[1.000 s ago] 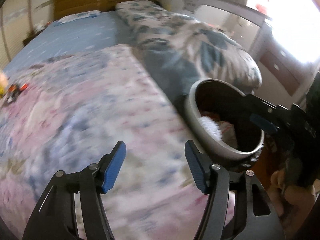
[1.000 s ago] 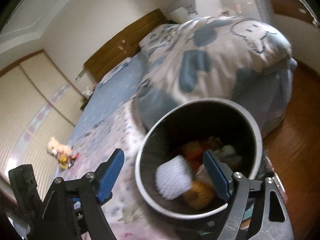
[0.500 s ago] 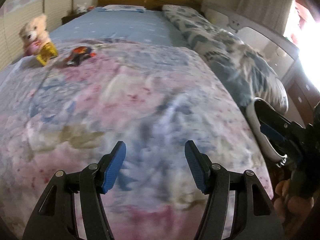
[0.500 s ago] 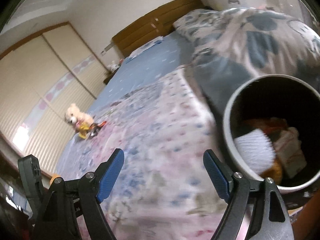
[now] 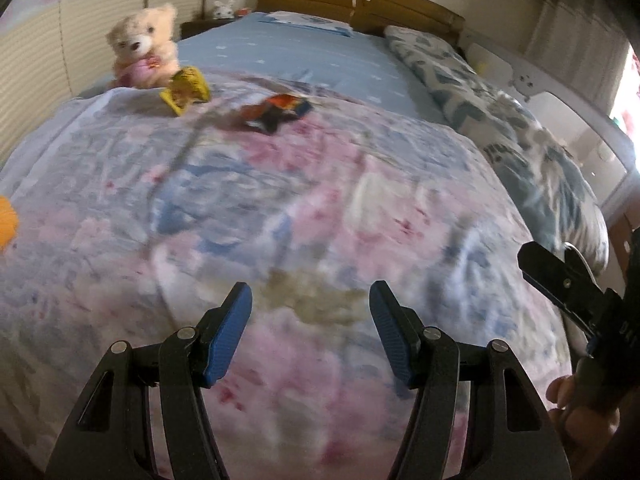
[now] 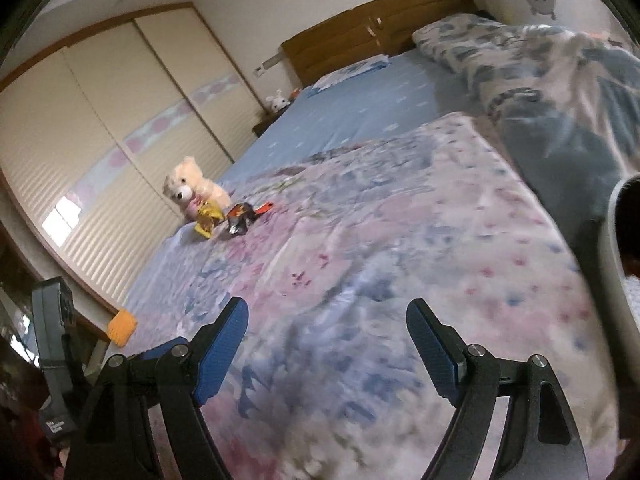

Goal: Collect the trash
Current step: 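Move both open tools back toward the snack bags on the bed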

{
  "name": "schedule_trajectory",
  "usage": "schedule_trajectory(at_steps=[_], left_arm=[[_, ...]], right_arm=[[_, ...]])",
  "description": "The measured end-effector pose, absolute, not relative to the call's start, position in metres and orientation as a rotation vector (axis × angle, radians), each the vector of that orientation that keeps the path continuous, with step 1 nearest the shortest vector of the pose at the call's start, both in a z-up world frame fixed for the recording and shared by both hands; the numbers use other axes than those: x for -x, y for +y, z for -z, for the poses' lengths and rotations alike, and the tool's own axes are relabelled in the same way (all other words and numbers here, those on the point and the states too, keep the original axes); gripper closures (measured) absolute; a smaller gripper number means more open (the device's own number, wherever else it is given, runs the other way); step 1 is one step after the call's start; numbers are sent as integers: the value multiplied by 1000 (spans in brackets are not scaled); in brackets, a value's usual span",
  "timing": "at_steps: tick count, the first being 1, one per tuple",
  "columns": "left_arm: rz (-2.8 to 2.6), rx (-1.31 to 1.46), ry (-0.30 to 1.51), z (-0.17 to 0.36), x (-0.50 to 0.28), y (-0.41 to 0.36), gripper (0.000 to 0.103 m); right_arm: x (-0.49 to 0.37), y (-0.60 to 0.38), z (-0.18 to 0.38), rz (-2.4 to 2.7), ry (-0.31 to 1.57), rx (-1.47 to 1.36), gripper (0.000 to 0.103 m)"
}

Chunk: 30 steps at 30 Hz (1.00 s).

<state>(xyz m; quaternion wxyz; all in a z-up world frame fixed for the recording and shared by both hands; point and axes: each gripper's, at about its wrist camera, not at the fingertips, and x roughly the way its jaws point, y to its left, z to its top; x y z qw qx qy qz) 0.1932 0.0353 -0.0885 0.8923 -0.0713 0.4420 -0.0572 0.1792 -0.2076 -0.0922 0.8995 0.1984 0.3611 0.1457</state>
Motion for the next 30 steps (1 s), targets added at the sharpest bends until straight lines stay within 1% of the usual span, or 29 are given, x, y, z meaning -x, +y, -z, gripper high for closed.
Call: schedule_trajectory(at_steps=[16,30], left_arm=[[9,155,925,96,-245,98,41],[-59,144,950,108,-318,146,40]], right_arm=[[-247,-141,103,-386,811,-375,20],[-313,-94,112,-438,834,-373,20]])
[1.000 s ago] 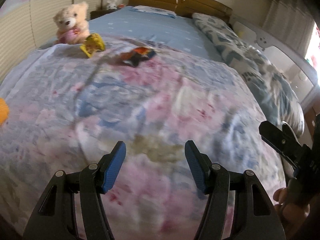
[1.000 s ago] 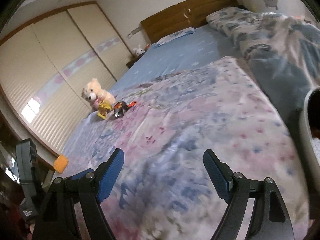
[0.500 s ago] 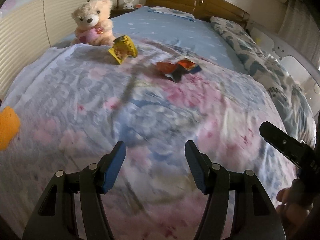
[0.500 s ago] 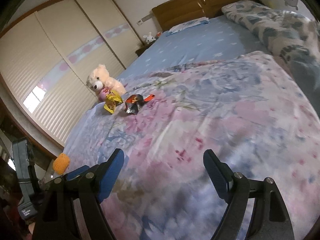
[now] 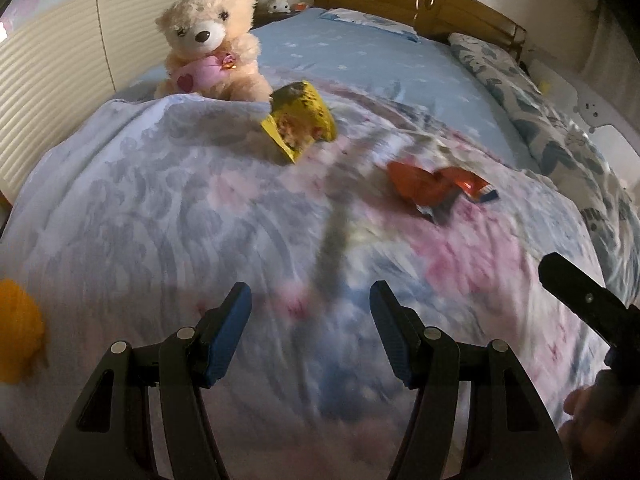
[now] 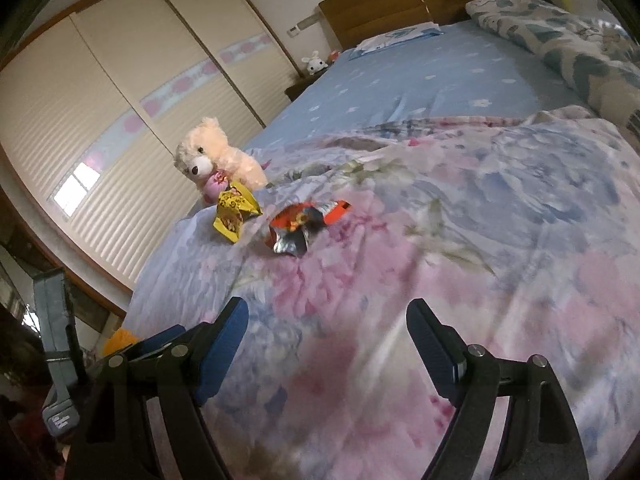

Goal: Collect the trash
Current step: 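Move both open tools back toward the snack bags on the bed, then grasp the yellow snack bag with the left tool while the right tool grasps the red chip bag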

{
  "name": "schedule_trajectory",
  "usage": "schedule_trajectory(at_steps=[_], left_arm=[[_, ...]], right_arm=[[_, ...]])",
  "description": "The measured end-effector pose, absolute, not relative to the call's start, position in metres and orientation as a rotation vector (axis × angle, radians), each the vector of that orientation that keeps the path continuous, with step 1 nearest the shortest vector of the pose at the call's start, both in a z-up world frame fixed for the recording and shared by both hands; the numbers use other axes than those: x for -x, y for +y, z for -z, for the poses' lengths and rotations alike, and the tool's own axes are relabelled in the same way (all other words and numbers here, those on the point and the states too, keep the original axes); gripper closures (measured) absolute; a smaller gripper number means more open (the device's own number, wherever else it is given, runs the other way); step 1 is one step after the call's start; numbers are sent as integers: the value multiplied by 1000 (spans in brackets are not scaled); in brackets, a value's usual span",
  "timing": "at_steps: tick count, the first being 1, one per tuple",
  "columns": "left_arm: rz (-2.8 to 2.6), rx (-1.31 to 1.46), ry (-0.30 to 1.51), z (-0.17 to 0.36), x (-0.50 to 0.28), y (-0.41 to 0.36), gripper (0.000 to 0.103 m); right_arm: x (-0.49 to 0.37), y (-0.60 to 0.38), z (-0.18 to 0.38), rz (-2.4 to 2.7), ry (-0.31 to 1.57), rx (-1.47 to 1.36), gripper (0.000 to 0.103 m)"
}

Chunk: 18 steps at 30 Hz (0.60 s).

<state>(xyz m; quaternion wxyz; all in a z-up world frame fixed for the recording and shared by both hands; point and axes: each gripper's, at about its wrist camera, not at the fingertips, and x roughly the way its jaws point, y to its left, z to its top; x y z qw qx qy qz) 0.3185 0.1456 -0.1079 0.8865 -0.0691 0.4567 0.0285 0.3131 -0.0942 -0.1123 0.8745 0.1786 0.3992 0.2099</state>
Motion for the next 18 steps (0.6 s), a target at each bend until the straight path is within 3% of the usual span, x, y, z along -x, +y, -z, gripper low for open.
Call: schedule_trajectory(at_steps=[18], left_arm=[[-51,183,906,113,-404,176,28]], right_arm=[[-380,-59,125,-436,865,-426,20]])
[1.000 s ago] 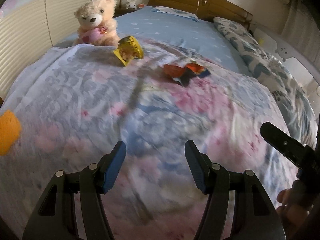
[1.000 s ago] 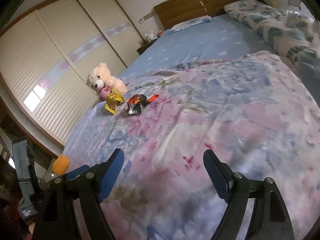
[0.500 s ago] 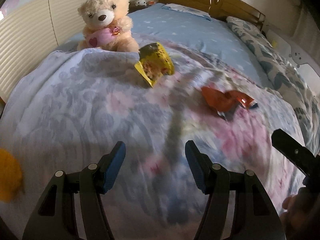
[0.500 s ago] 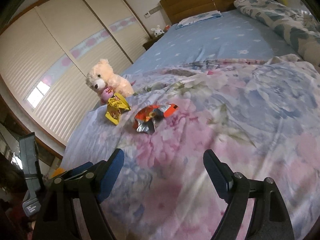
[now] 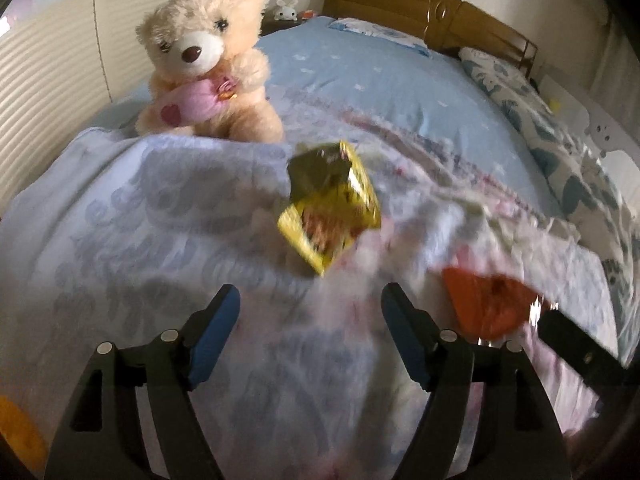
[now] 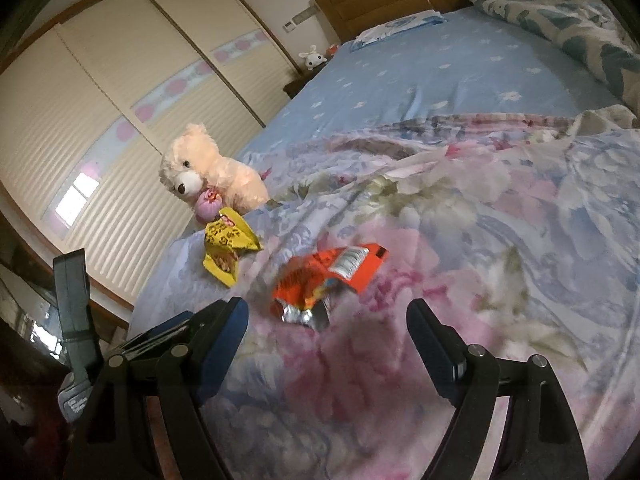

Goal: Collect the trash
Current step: 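Grasp the yellow snack bag with the left tool while the right tool grasps the red chip bag, then carry the yellow snack bag and red chip bag over the trash bin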

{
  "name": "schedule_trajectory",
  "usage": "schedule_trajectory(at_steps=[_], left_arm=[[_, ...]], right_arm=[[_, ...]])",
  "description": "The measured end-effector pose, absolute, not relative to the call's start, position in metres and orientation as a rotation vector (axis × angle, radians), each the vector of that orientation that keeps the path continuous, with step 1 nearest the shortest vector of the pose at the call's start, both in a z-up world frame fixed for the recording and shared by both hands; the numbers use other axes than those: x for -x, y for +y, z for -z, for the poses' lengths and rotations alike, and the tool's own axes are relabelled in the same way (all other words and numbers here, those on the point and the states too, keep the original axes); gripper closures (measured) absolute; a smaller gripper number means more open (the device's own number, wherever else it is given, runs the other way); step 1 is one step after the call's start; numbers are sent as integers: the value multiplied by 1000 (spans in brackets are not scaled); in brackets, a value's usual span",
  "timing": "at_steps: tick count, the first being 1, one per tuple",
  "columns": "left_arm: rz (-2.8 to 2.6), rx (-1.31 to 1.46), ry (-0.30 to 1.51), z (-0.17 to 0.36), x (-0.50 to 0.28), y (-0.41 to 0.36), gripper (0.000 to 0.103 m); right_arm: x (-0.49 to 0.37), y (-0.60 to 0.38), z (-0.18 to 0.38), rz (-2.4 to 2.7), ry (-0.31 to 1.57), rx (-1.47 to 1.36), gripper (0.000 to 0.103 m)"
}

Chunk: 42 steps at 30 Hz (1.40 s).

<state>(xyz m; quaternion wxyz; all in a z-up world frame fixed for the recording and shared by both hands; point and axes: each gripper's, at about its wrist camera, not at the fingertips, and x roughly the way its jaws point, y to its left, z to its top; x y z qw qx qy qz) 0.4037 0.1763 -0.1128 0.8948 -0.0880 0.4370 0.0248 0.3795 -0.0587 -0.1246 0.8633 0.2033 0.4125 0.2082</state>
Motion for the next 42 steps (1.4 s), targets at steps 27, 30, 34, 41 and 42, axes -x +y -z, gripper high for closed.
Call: schedule_trajectory(at_steps=[27,30,34,41,42], left_arm=[[68,232,878,104,-393,147,86],[95,188,892,99,-371,126,86],[161,166,888,89,-339,99,86],[230,67,876,78,-286,45,86],[237,59,876,77,-280,39,86]], right_arm=[[-361,-79,125,-481,899,-450,86],[-347,-93,122,-473,898,-455,87],[-324,-117,120,-456,889,-466,87],[-281,-156,112,-422,872,-484,87],[-273,-161,110,-412,863,-481,87]])
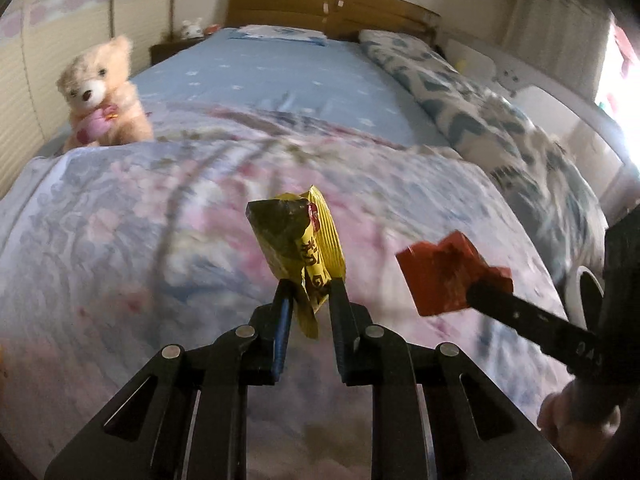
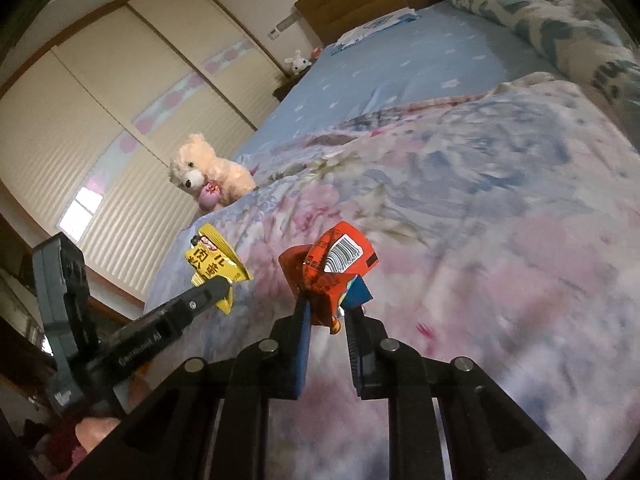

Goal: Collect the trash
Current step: 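Carry the yellow snack bag and red chip bag over the trash bin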

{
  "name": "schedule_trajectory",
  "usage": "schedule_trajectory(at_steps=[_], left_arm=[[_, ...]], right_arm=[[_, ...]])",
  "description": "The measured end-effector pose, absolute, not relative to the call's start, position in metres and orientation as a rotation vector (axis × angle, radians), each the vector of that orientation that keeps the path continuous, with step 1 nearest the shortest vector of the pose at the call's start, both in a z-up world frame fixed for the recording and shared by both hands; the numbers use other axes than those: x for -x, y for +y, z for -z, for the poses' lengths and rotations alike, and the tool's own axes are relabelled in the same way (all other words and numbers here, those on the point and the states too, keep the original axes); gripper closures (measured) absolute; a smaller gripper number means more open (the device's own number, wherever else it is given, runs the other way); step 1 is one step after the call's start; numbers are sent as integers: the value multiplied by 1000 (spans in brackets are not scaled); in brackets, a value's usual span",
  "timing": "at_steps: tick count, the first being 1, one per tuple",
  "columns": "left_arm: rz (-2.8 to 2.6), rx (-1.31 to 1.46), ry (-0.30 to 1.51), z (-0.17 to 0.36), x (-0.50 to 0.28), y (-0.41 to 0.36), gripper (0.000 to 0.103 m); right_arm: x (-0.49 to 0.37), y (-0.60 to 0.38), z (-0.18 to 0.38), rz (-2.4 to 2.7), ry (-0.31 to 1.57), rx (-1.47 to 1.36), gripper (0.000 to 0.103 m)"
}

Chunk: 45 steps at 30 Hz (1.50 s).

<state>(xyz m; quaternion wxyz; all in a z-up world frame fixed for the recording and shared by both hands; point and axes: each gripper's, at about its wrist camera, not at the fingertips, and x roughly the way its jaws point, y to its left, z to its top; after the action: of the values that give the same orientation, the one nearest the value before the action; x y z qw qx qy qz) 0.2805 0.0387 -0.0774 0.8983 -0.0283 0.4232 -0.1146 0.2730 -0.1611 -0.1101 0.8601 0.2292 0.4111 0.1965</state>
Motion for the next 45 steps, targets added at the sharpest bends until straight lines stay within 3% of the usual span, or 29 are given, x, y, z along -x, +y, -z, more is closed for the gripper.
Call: schedule_trajectory(at_steps=[24,45], left_arm=[[380,-29,909,73,-184,-86,86],[466,-70,918,68,-150,-153,86]], right_arm=[[-137,-273,86,-239,743,-472,86],[-83,-326,77,-127,675,-510,86]])
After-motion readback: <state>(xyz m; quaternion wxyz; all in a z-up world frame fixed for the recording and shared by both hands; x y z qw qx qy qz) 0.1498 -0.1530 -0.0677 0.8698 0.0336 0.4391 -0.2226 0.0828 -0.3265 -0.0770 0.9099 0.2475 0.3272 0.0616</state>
